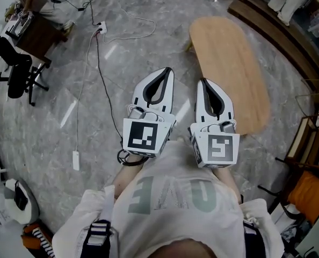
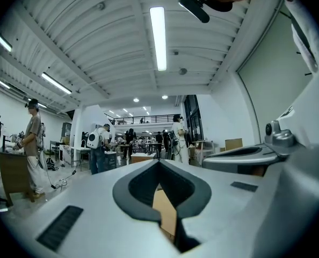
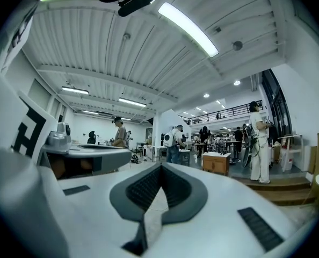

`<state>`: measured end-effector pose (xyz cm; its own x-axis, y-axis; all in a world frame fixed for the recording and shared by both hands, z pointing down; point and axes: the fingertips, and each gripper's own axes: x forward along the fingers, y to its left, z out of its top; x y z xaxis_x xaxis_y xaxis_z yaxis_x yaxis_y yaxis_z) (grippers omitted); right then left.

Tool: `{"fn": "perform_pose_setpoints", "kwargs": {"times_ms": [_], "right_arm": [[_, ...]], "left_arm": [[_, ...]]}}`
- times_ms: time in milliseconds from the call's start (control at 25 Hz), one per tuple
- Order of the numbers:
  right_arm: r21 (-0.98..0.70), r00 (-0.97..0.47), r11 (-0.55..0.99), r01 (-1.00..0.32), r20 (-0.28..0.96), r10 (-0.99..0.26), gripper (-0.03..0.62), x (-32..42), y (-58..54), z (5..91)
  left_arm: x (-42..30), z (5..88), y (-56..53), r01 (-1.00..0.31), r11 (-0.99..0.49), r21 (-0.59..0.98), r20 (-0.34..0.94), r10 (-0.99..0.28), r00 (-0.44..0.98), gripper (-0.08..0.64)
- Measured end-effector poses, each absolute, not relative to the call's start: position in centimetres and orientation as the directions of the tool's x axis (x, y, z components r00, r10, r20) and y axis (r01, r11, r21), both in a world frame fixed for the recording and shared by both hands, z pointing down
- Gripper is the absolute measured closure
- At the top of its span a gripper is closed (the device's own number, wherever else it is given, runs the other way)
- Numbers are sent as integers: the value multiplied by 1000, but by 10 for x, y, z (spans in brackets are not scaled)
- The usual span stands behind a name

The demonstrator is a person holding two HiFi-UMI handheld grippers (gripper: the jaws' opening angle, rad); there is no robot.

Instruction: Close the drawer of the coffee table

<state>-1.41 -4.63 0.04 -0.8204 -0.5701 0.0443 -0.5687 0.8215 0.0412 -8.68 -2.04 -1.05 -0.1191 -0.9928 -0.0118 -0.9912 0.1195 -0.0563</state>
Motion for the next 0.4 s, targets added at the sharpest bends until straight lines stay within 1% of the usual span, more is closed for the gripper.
{"fn": "perform_pose_setpoints", "kwargs": {"times_ms": [160,400], "right_arm": [[35,-829,830,-556,50,-557,586,-10,-42,4],[21,-840,842,-540,62,-540,586,-11,-33,8]], "left_arm": [[-78,-3,-20,-992,109,-68,11,-994,-110,553],[-73,-5,-14,-993,99,-69,0,-995,-99,553]]}}
